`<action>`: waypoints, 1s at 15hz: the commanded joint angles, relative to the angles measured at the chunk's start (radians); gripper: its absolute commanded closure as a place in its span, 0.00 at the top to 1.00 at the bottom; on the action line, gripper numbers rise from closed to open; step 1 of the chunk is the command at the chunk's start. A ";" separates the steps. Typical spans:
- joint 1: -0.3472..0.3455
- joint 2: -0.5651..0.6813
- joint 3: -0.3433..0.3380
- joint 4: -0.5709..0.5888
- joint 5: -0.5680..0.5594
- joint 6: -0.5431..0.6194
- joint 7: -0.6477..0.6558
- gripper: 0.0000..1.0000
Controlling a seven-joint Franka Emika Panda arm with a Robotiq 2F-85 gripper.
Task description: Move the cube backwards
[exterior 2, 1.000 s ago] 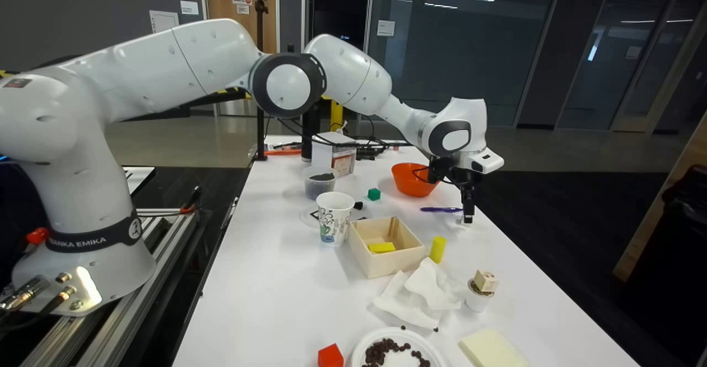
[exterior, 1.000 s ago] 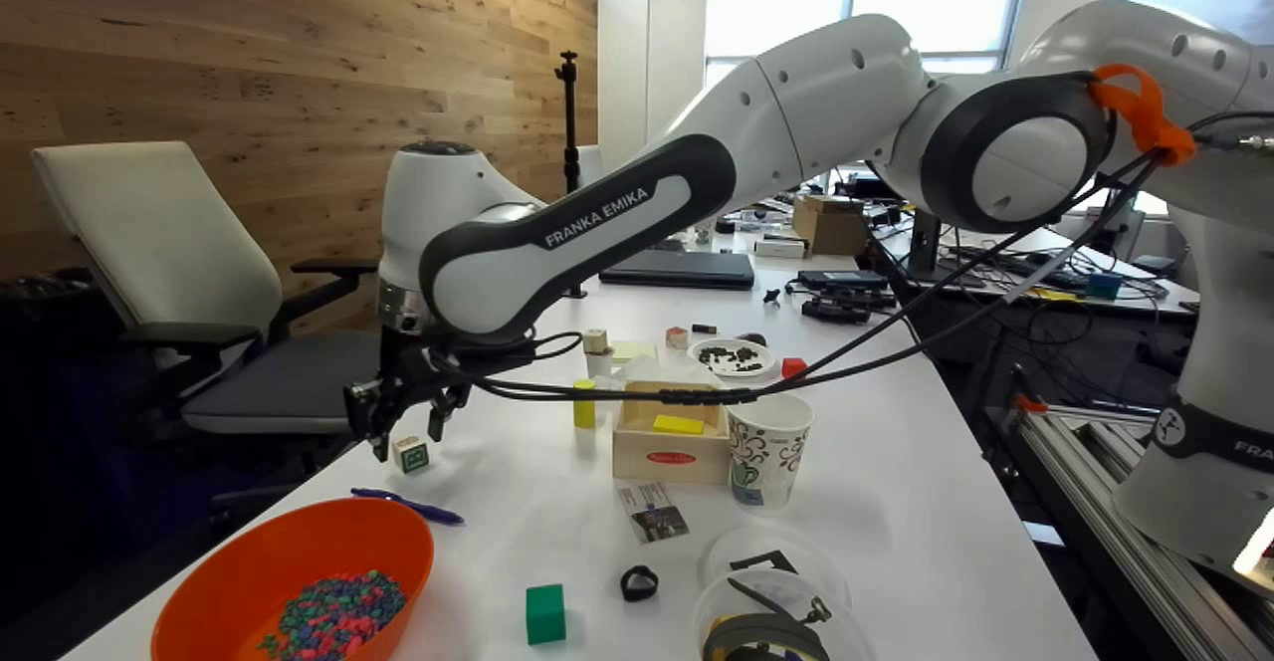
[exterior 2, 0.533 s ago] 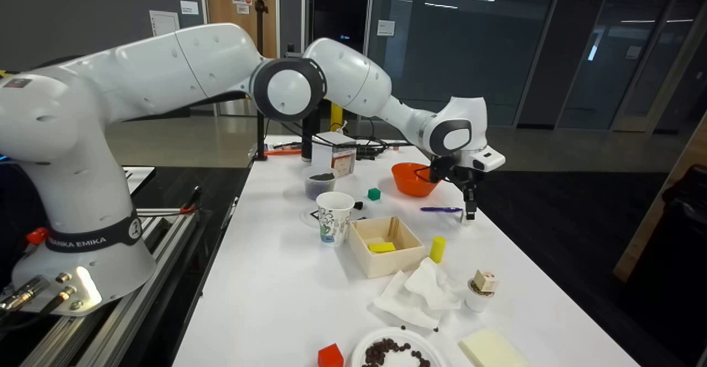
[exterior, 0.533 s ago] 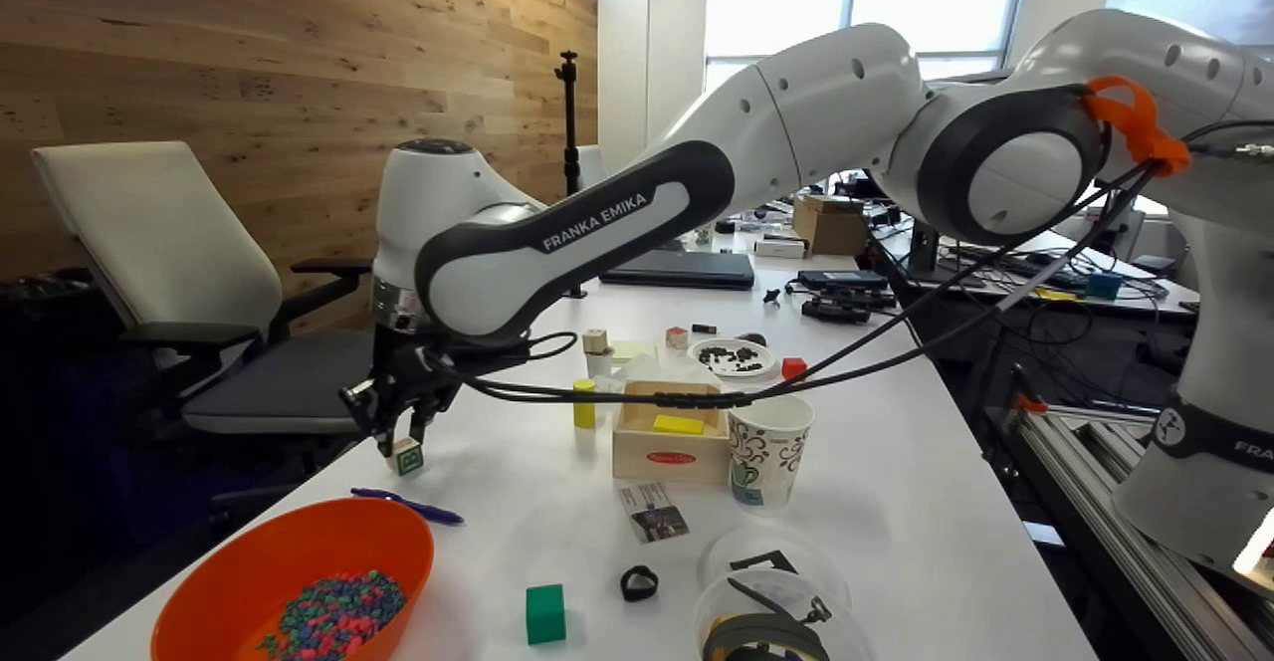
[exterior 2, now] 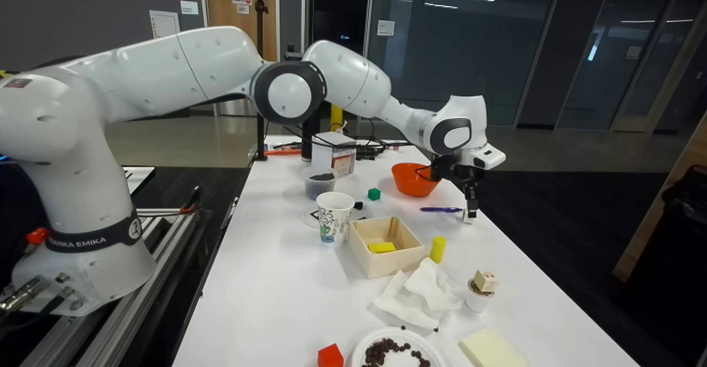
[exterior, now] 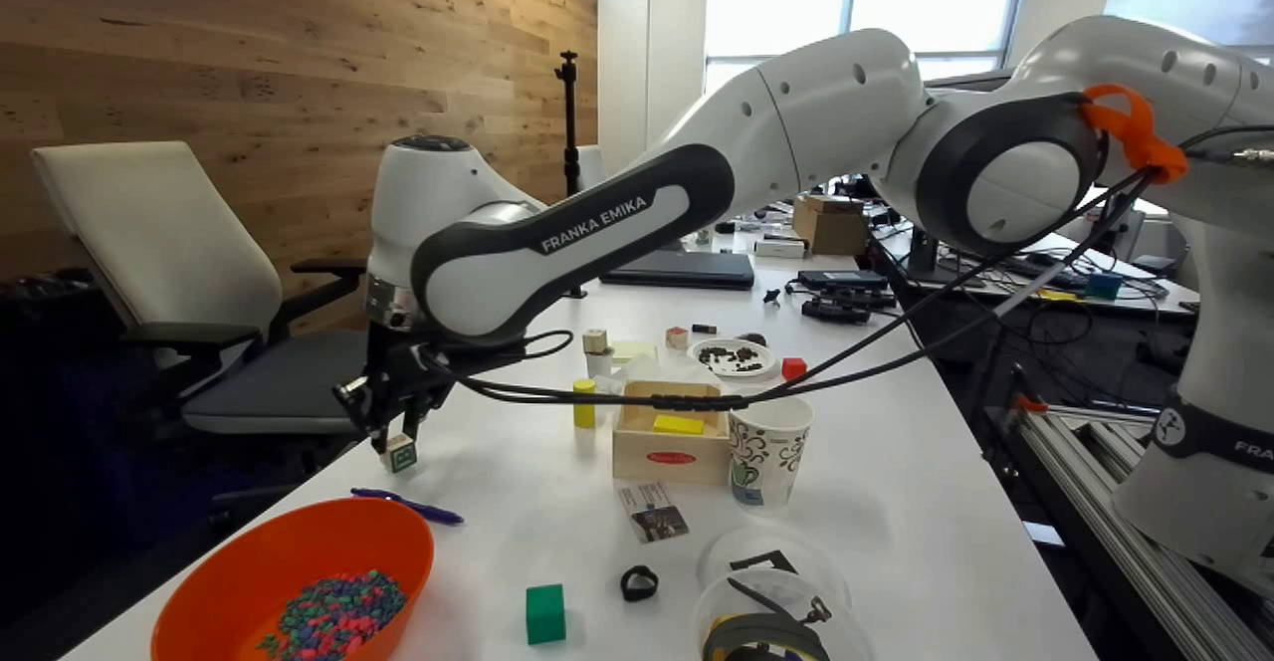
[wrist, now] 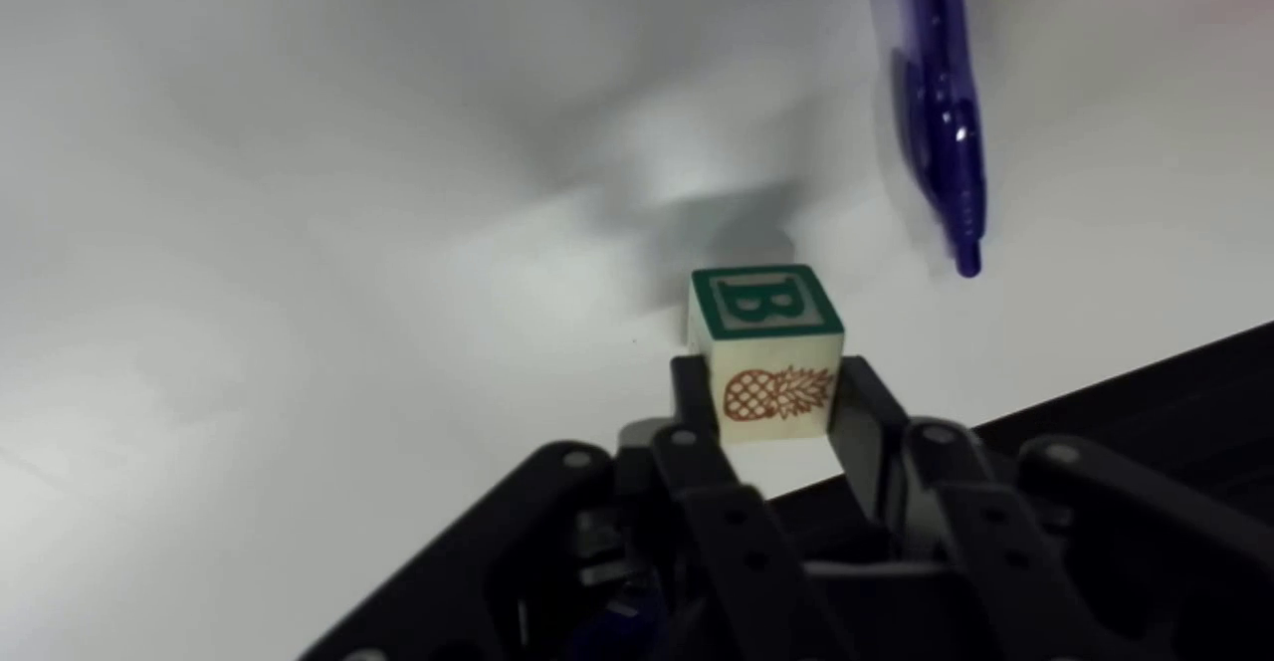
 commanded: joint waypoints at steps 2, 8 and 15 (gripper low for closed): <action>0.026 -0.060 -0.030 -0.021 -0.016 -0.055 0.007 0.09; 0.000 -0.160 0.035 -0.073 0.023 -0.217 -0.140 0.09; -0.073 -0.161 0.146 -0.047 0.077 -0.399 -0.316 0.09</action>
